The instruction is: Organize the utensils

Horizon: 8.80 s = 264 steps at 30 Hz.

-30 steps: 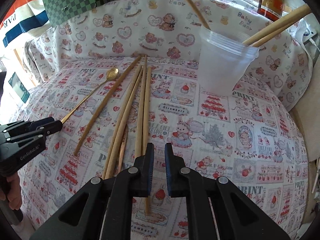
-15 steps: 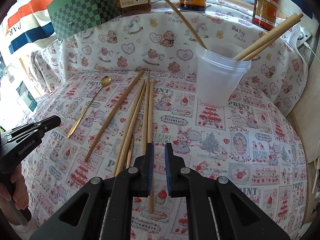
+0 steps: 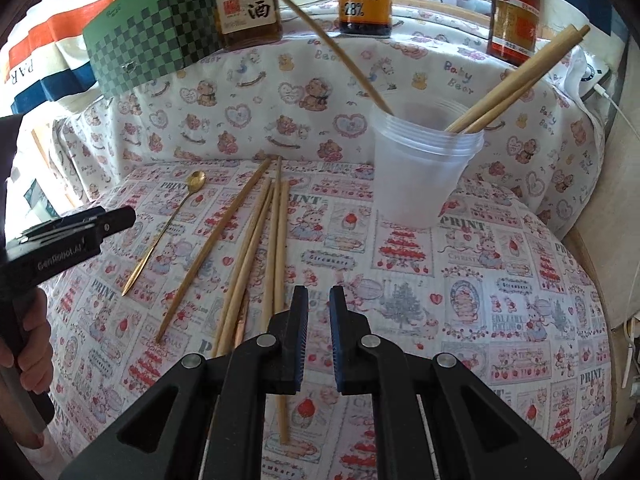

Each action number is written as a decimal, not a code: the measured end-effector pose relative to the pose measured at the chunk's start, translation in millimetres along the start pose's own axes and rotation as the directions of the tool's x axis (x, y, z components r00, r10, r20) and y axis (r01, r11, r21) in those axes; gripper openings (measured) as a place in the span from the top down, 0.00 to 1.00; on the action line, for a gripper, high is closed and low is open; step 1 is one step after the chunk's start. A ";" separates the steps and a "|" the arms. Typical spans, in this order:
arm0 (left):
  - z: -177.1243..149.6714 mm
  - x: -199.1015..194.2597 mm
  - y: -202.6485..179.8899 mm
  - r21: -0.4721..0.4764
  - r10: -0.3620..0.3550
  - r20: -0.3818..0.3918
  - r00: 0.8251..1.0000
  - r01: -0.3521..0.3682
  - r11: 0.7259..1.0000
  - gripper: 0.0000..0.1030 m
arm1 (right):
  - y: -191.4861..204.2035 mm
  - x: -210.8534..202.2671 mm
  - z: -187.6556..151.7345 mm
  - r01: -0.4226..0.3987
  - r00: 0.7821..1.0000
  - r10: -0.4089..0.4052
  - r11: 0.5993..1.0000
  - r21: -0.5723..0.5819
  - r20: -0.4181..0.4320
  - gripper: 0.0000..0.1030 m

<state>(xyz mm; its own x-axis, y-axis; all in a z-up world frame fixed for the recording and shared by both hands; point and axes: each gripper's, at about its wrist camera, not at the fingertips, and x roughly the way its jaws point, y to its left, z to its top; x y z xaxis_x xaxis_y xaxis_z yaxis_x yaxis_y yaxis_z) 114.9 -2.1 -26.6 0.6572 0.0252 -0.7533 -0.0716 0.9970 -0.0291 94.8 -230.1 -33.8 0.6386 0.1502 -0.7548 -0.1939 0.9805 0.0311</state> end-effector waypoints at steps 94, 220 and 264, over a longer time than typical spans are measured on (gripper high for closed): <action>-3.8 28.4 -62.1 -0.011 -0.187 -0.073 0.980 0.186 0.982 0.86 | -15.1 3.2 7.6 -0.037 0.998 0.040 0.998 0.048 -0.045 0.87; -10.3 -103.1 9.9 -0.184 -0.025 0.491 0.871 0.132 0.974 0.97 | 15.6 -0.6 -8.5 -0.141 0.989 0.139 0.989 -0.042 -0.047 0.99; -12.7 -121.7 12.8 -0.183 -0.017 0.529 0.849 0.133 0.974 0.97 | -1.0 -93.6 -46.9 -0.063 0.993 0.075 0.990 -0.129 0.089 0.96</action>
<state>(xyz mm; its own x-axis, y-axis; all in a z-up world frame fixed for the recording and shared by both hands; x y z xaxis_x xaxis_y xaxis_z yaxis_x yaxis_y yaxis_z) 24.5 6.8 56.4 0.9555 0.0434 -0.2916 -0.1197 0.9610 -0.2492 0.4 -251.1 6.0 0.6862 0.2336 -0.6888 -0.3278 0.9447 -0.0061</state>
